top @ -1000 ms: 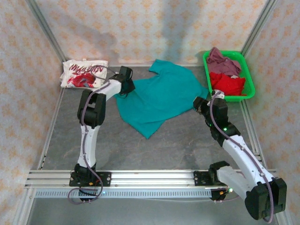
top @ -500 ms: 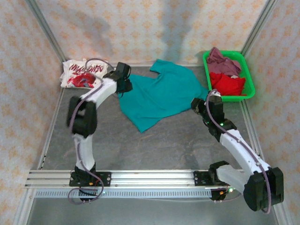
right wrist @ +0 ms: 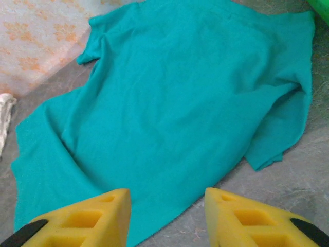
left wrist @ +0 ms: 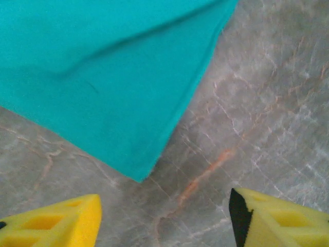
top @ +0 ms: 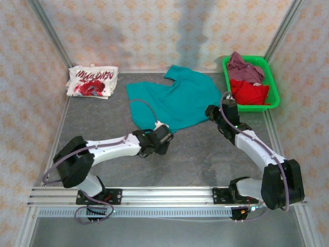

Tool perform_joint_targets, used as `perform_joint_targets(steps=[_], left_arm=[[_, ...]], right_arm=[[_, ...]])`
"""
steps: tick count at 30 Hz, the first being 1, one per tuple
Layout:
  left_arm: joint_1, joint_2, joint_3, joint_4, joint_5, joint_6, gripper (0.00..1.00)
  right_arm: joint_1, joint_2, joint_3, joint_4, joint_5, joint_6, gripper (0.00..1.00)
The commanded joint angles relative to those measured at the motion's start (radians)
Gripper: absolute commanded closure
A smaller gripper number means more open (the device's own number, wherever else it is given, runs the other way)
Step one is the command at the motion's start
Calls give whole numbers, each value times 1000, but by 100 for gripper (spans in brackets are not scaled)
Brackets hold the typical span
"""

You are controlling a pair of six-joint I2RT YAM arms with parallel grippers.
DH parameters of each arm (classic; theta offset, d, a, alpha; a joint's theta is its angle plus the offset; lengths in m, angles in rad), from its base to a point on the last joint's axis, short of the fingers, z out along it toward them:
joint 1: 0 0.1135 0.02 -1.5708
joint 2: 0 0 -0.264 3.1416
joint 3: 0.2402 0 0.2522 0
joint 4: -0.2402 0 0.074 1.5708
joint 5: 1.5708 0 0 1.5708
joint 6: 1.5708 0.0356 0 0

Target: Fold and stack the t-shirts

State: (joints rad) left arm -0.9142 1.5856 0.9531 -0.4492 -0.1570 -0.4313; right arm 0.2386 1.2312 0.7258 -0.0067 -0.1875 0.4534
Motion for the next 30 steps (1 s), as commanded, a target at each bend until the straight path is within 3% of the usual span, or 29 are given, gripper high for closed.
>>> perform_joint_targets(steps=[1, 4, 8, 12, 15, 17, 24, 30], left_arm=[[5, 71, 28, -23, -121, -21, 30], [9, 136, 46, -10, -187, -18, 30], [44, 197, 51, -14, -258, -36, 44], [93, 167, 36, -31, -296, -46, 84], [106, 75, 30, -62, -334, -24, 89], [117, 12, 52, -114, -367, -7, 100], [218, -217, 78, -184, -342, 91, 100], [257, -302, 108, -192, -332, 150, 100]], right_arm=[[-6, -20, -5, 60, -2, 28, 58], [-6, -42, -22, 54, 3, 28, 58], [-14, -100, -46, 26, 27, 12, 57], [-31, -130, -67, 11, 29, 1, 56], [-38, -117, -66, -17, 22, -7, 56], [-44, -94, -59, -46, 4, -4, 56], [-107, 65, 8, -183, -165, 8, 57], [-105, 211, 58, -187, -317, 0, 59]])
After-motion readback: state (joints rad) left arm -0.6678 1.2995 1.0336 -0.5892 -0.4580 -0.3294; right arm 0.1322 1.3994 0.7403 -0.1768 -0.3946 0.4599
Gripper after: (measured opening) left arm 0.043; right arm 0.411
